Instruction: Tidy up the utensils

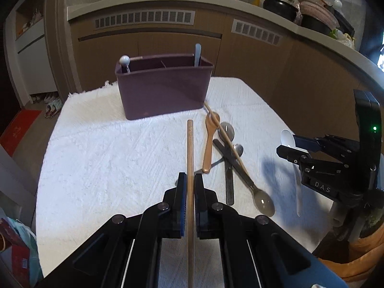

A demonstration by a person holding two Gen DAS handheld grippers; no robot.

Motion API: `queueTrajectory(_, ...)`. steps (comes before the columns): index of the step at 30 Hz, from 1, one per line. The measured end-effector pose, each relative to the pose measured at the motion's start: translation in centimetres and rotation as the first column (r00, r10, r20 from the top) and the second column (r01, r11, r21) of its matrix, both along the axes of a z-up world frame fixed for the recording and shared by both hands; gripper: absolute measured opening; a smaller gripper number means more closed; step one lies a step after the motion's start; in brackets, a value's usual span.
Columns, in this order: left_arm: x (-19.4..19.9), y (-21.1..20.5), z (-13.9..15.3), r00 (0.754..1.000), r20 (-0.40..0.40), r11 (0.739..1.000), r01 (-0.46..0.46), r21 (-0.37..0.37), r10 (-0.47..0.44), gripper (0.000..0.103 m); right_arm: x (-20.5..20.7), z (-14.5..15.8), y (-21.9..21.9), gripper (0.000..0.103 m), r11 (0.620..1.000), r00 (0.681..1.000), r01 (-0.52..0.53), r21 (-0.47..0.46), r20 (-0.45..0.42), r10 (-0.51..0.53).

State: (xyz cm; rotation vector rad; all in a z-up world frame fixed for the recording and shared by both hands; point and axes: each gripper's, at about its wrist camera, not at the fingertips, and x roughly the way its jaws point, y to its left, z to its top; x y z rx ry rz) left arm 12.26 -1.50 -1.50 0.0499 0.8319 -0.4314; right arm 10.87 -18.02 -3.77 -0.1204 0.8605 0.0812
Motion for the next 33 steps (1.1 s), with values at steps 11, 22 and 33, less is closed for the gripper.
queueTrajectory(11,1.1,2.0,11.3,0.955,0.288,0.994,-0.037,-0.101,0.065,0.004,0.0,10.7,1.5,0.036,0.997,0.955,-0.029,-0.078,0.292,0.05)
queueTrajectory(22,8.6,1.7,18.7,0.874,0.468,0.979,-0.04,-0.199,0.131,0.004,5.7,19.0,3.3,0.036,0.989,0.829,-0.016,-0.15,0.55,0.097)
queueTrajectory(33,19.3,0.4,17.0,0.904,0.413,0.974,-0.016,-0.228,0.111,0.004,16.0,18.1,4.4,0.037,0.988,0.812,-0.074,-0.134,0.567,0.138)
